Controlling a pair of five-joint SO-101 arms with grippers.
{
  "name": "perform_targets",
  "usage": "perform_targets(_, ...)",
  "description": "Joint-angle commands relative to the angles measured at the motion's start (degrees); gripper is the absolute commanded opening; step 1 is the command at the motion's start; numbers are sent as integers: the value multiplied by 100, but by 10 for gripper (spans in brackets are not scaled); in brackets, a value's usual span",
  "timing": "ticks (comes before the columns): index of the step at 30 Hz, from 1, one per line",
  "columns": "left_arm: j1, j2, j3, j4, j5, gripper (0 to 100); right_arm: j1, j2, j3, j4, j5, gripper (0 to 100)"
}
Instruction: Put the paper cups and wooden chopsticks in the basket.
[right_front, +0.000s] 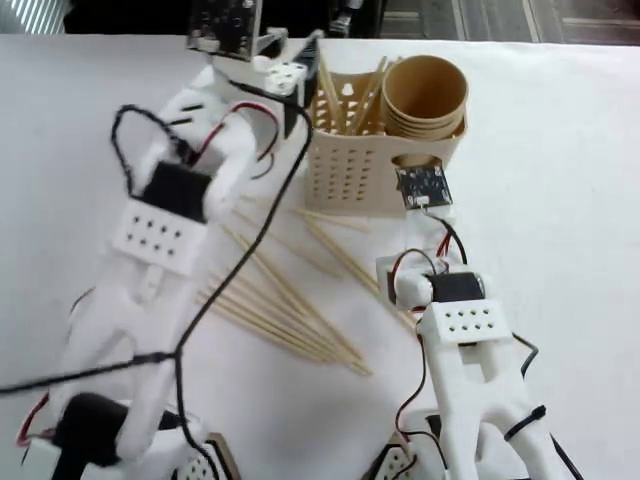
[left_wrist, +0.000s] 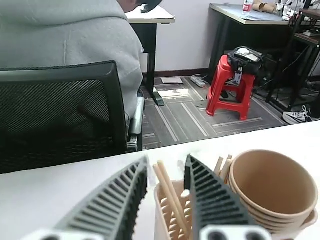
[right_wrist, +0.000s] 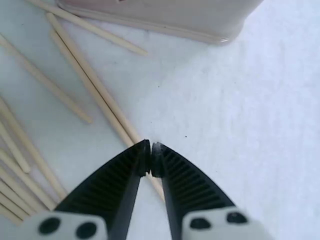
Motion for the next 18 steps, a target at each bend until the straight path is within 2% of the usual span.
perform_targets(1,-286,-831,-44,853,9,138,40,-163,-35,-84,-9,18)
perform_targets(5,-708,-1411,-44,1987,-88,138,31,-163,-35,-84,-9,18)
perform_targets(8,-954,-1719,-35,2655,-589,133,48,-163,-53,-84,-9,18)
perform_targets(10,-1138,-1851,-26,2998,-791,91,40,-180,-53,-84,-9,18)
perform_targets(13,-1437,-2097,185,3235,-958,17,-31,-189,-53,-75,-9,18)
perform_targets(18,-1710,-2756,1231,3314,-1011,25,-110,-207,-88,-31,-9,18)
